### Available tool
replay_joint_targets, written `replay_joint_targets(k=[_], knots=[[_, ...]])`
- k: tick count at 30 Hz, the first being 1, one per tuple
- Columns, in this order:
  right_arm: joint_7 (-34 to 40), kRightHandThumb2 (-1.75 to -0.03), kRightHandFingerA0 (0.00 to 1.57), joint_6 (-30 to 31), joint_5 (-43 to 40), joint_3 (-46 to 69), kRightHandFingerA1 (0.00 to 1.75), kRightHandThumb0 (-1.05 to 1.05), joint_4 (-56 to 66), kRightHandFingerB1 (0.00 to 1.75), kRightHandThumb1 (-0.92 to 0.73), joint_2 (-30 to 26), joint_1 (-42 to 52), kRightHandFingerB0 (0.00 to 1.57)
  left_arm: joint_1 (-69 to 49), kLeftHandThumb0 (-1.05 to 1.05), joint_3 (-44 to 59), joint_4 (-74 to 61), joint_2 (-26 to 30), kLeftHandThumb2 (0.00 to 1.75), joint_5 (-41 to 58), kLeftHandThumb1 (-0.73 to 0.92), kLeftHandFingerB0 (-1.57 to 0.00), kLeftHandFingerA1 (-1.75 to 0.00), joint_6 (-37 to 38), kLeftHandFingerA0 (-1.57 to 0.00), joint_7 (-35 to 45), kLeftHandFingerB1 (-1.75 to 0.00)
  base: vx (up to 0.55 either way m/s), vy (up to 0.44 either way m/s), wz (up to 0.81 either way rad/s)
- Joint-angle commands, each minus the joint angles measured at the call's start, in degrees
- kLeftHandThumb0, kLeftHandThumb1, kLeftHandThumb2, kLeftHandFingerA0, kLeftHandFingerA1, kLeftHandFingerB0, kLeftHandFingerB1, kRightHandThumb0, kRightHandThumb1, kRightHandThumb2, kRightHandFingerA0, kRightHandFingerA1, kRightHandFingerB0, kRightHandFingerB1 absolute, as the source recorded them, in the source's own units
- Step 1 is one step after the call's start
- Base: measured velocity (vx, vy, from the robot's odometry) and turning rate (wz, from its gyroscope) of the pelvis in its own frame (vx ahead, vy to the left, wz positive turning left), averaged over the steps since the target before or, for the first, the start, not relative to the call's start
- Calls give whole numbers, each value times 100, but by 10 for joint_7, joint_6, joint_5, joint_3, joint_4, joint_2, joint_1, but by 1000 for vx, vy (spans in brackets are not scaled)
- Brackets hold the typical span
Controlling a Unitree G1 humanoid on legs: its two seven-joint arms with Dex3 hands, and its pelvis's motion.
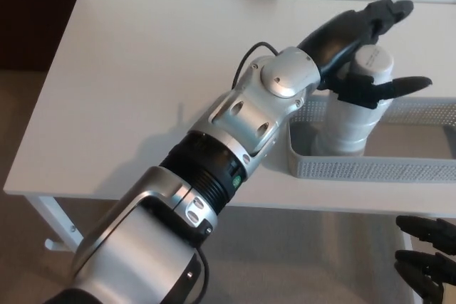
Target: The robot walk up to a desk on which a bottle is kept on the left hand side and a container is kept on the right hand side. The robot uses its left hand to pick up the bottle and places it in the container.
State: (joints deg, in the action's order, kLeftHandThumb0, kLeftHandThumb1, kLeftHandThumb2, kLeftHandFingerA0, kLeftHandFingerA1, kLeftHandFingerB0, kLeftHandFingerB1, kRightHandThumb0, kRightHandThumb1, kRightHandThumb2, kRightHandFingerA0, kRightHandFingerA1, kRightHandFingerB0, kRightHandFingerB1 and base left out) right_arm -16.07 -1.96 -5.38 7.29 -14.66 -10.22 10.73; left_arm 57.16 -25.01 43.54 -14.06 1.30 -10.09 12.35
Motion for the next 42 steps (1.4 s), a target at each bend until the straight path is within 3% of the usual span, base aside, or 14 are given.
replay_joint_targets(k=[1,12,18,25,26,31,32,33,34,35,36,40,42], knots=[[-2,-57,46,-2,4,0,51,-70,9,41,-53,-17,-11,48,15,-105,-7,-1,-75,61,1,64,0,0,-21,0,50,0,0,0,0],[1,-57,44,9,5,-2,47,-67,12,40,-52,-17,-17,48,14,-105,3,-10,-42,62,-6,67,0,0,-12,0,71,0,0,0,0],[1,-57,47,7,6,1,49,-68,8,40,-53,-23,-21,49,101,-93,82,-71,9,59,37,63,0,0,-40,0,108,0,0,0,0],[-6,-58,44,3,9,0,48,-68,-1,41,-54,-31,-25,49,225,-93,211,-264,142,60,122,61,0,0,-146,0,173,0,0,0,0],[-7,-57,44,4,8,2,48,-68,-3,41,-53,-32,-23,49,240,-96,239,-306,185,60,138,63,0,0,-159,0,186,0,0,0,0],[-9,-57,45,3,5,4,48,-67,-14,40,-54,-33,-23,49,274,-98,293,-362,266,60,171,64,0,0,-204,0,206,-2,0,0,0],[-8,-58,44,4,8,3,46,-68,-17,41,-54,-34,-23,48,280,-95,316,-379,299,99,182,54,0,0,-207,0,215,-5,0,0,0],[-7,-58,44,5,10,3,46,-68,-18,41,-54,-34,-23,48,283,-95,331,-391,321,99,190,54,0,0,-209,0,221,-5,0,0,0],[-6,-57,44,6,11,3,47,-68,-20,41,-54,-34,-23,48,277,-102,352,-409,352,62,197,69,0,0,-207,0,227,-1,0,0,0],[-5,-57,44,7,12,3,47,-68,-21,41,-54,-35,-23,48,272,-102,366,-421,372,62,201,69,0,0,-208,0,231,-1,0,0,0],[-4,-57,44,7,10,6,48,-66,-24,41,-53,-35,-19,48,246,-95,392,-446,403,92,209,54,0,0,-202,0,241,0,0,0,0],[-4,-57,42,-7,2,24,53,-67,-37,42,-52,-39,5,48,82,-91,514,-531,507,94,235,50,0,0,-209,0,279,-3,0,0,0],[-3,-57,44,-5,-2,31,48,-67,-35,40,-53,-41,14,46,15,-92,558,-546,527,95,235,51,0,0,-215,0,295,-2,0,0,0]])
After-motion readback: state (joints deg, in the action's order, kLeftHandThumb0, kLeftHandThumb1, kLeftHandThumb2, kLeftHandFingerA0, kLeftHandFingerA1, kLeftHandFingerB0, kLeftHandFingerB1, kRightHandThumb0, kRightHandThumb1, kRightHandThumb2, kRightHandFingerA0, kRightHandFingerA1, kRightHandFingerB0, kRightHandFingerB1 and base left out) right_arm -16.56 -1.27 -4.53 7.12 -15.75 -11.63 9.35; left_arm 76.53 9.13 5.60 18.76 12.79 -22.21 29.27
